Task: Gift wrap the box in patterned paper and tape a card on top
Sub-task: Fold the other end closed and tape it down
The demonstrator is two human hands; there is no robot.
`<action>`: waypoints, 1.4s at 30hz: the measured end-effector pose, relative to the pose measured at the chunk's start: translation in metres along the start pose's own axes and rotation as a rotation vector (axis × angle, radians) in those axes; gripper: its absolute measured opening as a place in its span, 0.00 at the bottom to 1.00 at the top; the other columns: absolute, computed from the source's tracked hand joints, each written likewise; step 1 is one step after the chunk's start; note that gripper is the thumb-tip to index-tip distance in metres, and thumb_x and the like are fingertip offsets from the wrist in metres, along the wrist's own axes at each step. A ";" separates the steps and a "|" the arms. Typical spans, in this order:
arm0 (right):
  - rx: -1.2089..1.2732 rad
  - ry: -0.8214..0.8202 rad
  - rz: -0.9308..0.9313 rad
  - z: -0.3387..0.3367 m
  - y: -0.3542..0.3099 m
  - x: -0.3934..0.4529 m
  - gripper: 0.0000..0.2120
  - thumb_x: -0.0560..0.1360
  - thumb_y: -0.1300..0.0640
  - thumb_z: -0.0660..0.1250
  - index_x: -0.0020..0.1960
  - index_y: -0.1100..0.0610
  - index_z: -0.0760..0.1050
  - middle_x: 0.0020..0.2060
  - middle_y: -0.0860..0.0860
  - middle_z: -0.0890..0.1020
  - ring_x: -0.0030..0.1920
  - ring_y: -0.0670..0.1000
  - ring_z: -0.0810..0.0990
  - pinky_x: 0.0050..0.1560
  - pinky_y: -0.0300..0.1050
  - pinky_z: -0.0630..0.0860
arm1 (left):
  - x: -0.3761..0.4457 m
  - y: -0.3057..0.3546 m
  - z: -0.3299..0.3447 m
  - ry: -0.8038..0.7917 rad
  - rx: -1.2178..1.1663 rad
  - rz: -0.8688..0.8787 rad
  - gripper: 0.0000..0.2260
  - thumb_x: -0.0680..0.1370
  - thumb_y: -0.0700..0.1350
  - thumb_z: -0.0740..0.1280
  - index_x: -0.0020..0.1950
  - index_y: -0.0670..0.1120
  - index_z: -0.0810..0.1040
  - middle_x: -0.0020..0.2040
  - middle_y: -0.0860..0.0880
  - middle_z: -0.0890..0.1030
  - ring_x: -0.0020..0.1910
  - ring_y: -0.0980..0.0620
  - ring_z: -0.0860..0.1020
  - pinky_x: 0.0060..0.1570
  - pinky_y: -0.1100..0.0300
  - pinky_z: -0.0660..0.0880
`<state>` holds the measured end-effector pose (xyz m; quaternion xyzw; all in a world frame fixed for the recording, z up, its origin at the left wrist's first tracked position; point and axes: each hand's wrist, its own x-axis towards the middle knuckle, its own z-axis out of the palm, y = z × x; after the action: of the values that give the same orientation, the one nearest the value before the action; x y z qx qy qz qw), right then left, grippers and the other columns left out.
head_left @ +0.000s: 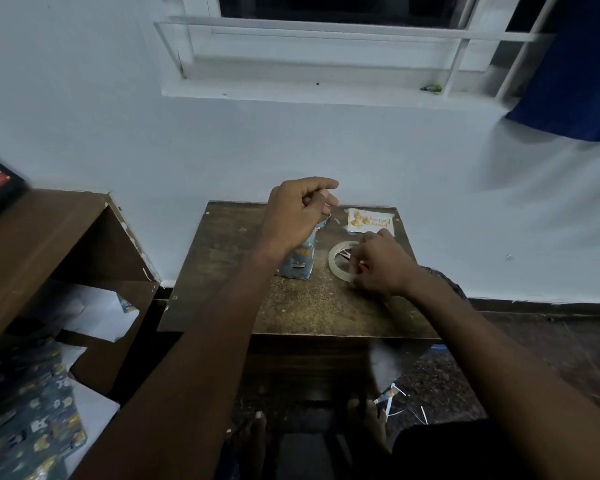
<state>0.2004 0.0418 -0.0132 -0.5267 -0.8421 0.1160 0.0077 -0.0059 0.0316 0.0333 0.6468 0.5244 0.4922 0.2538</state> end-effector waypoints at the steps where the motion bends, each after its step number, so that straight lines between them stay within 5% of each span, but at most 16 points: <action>1: 0.021 0.034 -0.003 -0.003 0.000 0.000 0.07 0.70 0.52 0.77 0.41 0.46 0.79 0.47 0.49 0.77 0.56 0.53 0.69 0.54 0.51 0.73 | 0.000 0.001 0.000 -0.001 0.012 0.001 0.12 0.84 0.39 0.65 0.61 0.47 0.86 0.47 0.55 0.88 0.42 0.58 0.85 0.48 0.68 0.79; 5: 0.253 0.188 0.007 -0.022 0.006 -0.005 0.07 0.76 0.59 0.74 0.43 0.50 0.78 0.44 0.48 0.83 0.51 0.52 0.80 0.50 0.49 0.76 | 0.002 0.006 0.001 -0.064 0.148 -0.024 0.06 0.80 0.44 0.74 0.54 0.52 0.89 0.45 0.59 0.87 0.42 0.67 0.82 0.44 0.73 0.76; 8: 0.450 0.287 -0.008 -0.034 0.012 -0.014 0.04 0.78 0.60 0.73 0.46 0.52 0.80 0.42 0.48 0.84 0.45 0.49 0.82 0.49 0.47 0.77 | 0.000 0.005 0.006 -0.111 0.285 -0.023 0.07 0.78 0.43 0.76 0.51 0.55 0.89 0.45 0.59 0.87 0.42 0.65 0.83 0.48 0.62 0.82; 13: 0.610 0.290 -0.072 -0.035 0.021 -0.021 0.08 0.80 0.61 0.71 0.47 0.50 0.82 0.41 0.46 0.84 0.44 0.48 0.83 0.52 0.59 0.82 | -0.002 0.010 0.010 -0.095 0.335 0.029 0.06 0.81 0.46 0.72 0.51 0.54 0.88 0.48 0.58 0.87 0.48 0.59 0.83 0.52 0.52 0.82; 19: 0.692 0.290 -0.137 -0.037 0.019 -0.023 0.06 0.81 0.61 0.70 0.48 0.52 0.83 0.43 0.48 0.85 0.48 0.53 0.84 0.54 0.63 0.81 | -0.002 0.010 0.013 -0.174 0.310 0.030 0.16 0.80 0.65 0.67 0.47 0.57 0.89 0.45 0.61 0.87 0.43 0.63 0.83 0.44 0.54 0.81; 28: 0.823 0.246 -0.220 -0.042 0.017 -0.023 0.04 0.77 0.62 0.75 0.49 0.55 0.83 0.42 0.53 0.86 0.42 0.52 0.83 0.48 0.53 0.82 | 0.001 0.010 0.009 -0.227 0.025 -0.035 0.06 0.75 0.51 0.80 0.49 0.52 0.90 0.46 0.57 0.88 0.47 0.58 0.87 0.53 0.47 0.84; 33: 0.728 0.275 -0.222 -0.036 0.006 -0.016 0.04 0.78 0.60 0.75 0.45 0.54 0.83 0.37 0.51 0.84 0.38 0.51 0.83 0.42 0.49 0.79 | 0.000 0.013 0.005 -0.205 -0.096 -0.015 0.02 0.76 0.44 0.79 0.46 0.46 0.90 0.50 0.54 0.88 0.51 0.57 0.86 0.54 0.57 0.81; 38: 0.498 0.275 -0.156 -0.021 -0.005 -0.006 0.10 0.79 0.64 0.69 0.39 0.61 0.78 0.32 0.53 0.80 0.35 0.52 0.76 0.40 0.52 0.73 | -0.002 0.016 0.001 -0.091 -0.193 -0.043 0.03 0.77 0.44 0.78 0.46 0.44 0.89 0.49 0.52 0.87 0.40 0.62 0.82 0.40 0.68 0.75; 42: 0.508 0.292 -0.077 -0.017 -0.007 -0.004 0.12 0.79 0.61 0.71 0.37 0.58 0.78 0.32 0.57 0.80 0.36 0.57 0.77 0.40 0.52 0.73 | -0.002 0.014 -0.001 -0.103 -0.136 -0.072 0.03 0.79 0.48 0.76 0.49 0.49 0.89 0.49 0.56 0.88 0.45 0.61 0.85 0.48 0.61 0.80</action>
<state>0.1979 0.0388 0.0056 -0.4867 -0.7955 0.2454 0.2649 -0.0009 0.0249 0.0446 0.6333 0.4991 0.4831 0.3413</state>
